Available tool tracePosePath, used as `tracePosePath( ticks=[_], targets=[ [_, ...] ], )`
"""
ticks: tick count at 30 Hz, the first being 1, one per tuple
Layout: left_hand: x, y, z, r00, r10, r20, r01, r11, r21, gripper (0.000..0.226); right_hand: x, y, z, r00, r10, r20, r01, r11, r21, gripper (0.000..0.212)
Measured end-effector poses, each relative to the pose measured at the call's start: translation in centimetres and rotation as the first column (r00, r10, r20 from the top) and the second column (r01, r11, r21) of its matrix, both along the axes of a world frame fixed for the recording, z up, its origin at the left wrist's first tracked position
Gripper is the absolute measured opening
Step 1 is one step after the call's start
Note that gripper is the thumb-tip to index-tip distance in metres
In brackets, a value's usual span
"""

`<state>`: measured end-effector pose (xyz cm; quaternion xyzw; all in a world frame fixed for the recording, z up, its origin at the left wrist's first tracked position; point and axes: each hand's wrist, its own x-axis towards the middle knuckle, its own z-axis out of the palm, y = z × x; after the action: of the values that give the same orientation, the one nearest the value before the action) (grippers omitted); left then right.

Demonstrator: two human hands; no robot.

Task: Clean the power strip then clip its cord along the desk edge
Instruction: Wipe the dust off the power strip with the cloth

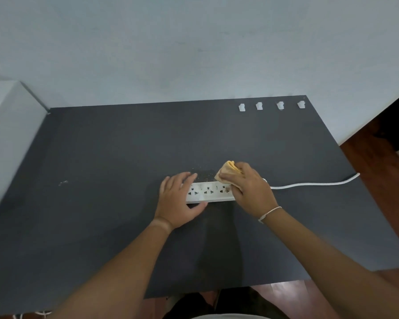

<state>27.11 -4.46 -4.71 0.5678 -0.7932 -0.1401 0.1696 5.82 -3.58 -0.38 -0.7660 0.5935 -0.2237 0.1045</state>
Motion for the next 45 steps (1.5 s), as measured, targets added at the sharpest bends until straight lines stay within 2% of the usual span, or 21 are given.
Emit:
tracePosePath(
  ticks=[3, 7, 8, 11, 12, 14, 16, 17, 18, 21, 22, 25, 26, 29, 30, 34, 38, 40, 45],
  targets=[
    [-1.6, -0.4, -0.1, 0.995, -0.097, 0.009, 0.096, 0.992, 0.082, 0.079, -0.3, 0.2, -0.6, 0.998, 0.055, -0.005, -0.055, 0.998, 0.025, 0.039],
    [-1.8, -0.8, -0.5, 0.994, -0.105, -0.008, 0.106, 0.986, 0.131, 0.072, -0.7, 1.0, -1.9, 0.964, 0.231, -0.133, -0.221, 0.971, 0.09, 0.039],
    [-1.8, -0.8, -0.5, 0.994, -0.104, -0.015, 0.105, 0.985, 0.139, 0.069, -1.0, 0.8, -2.0, 0.969, 0.2, -0.148, -0.191, 0.979, 0.074, 0.039],
    [-1.7, -0.9, -0.4, 0.996, -0.088, -0.022, 0.09, 0.984, 0.156, 0.062, -2.2, -0.4, -1.6, 0.993, -0.052, -0.105, 0.054, 0.998, 0.017, 0.037],
    [-1.8, -0.9, -0.5, 0.996, -0.083, -0.018, 0.085, 0.983, 0.162, 0.061, -2.5, -0.6, -1.4, 0.993, -0.061, -0.098, 0.062, 0.998, 0.007, 0.038],
    [-1.8, -1.0, -0.6, 0.997, -0.079, -0.009, 0.079, 0.984, 0.162, 0.063, -2.3, -0.5, -0.8, 0.986, 0.097, -0.139, -0.097, 0.995, 0.009, 0.041],
    [-1.8, -1.0, -0.6, 0.997, -0.076, -0.009, 0.077, 0.983, 0.164, 0.062, -2.2, 0.1, -0.7, 0.923, 0.314, -0.225, -0.312, 0.949, 0.045, 0.043],
    [-1.8, -1.0, -0.6, 0.997, -0.074, -0.011, 0.075, 0.983, 0.168, 0.062, -2.3, 0.1, -0.8, 0.899, 0.352, -0.26, -0.347, 0.936, 0.066, 0.041],
    [-1.8, -1.0, -0.6, 0.997, -0.072, -0.014, 0.073, 0.983, 0.17, 0.062, -2.7, 0.0, -0.9, 0.91, 0.316, -0.267, -0.306, 0.949, 0.077, 0.039],
    [-1.8, -1.0, -0.5, 0.997, -0.073, -0.018, 0.075, 0.981, 0.181, 0.067, -4.0, -0.9, -1.0, 0.989, 0.043, -0.142, -0.035, 0.998, 0.059, 0.043],
    [-1.8, -1.0, -0.5, 0.997, -0.075, -0.014, 0.076, 0.98, 0.182, 0.068, -4.1, -0.9, -0.9, 0.989, 0.052, -0.141, -0.044, 0.998, 0.054, 0.043],
    [-1.7, -1.0, -0.5, 0.998, -0.067, -0.015, 0.068, 0.981, 0.184, 0.066, -4.2, 0.0, -1.3, 0.927, 0.28, -0.251, -0.271, 0.96, 0.068, 0.039],
    [-1.7, -1.0, -0.5, 0.998, -0.068, -0.018, 0.07, 0.981, 0.178, 0.066, -4.5, 0.0, -1.5, 0.932, 0.266, -0.246, -0.255, 0.964, 0.077, 0.04],
    [-1.7, -1.0, -0.5, 0.997, -0.079, -0.023, 0.082, 0.979, 0.185, 0.065, -5.9, -0.7, -1.6, 0.991, 0.002, -0.132, 0.008, 0.998, 0.07, 0.038],
    [-1.7, -1.0, -0.4, 0.996, -0.083, -0.018, 0.085, 0.979, 0.186, 0.065, -6.1, -0.7, -1.4, 0.991, -0.013, -0.133, 0.022, 0.997, 0.067, 0.037],
    [-2.1, -0.7, -0.4, 0.998, -0.056, 0.011, 0.055, 0.992, 0.113, 0.071, -6.3, 0.5, -1.0, 0.962, 0.201, -0.185, -0.19, 0.979, 0.076, 0.039],
    [-4.3, -1.0, 0.5, 0.996, -0.082, 0.027, 0.081, 0.996, 0.027, 0.073, -7.1, 0.5, -1.1, 0.988, 0.093, -0.123, -0.086, 0.995, 0.058, 0.036],
    [-5.7, -1.4, 1.0, 0.991, -0.13, 0.013, 0.129, 0.99, 0.065, 0.071, -7.3, 0.5, -1.0, 0.991, 0.073, -0.114, -0.069, 0.997, 0.041, 0.037],
    [-7.7, -1.9, 0.7, 0.977, -0.211, 0.02, 0.202, 0.955, 0.215, 0.067, -7.5, 1.0, -1.8, 0.956, 0.221, -0.193, -0.211, 0.975, 0.069, 0.04]
  ],
)
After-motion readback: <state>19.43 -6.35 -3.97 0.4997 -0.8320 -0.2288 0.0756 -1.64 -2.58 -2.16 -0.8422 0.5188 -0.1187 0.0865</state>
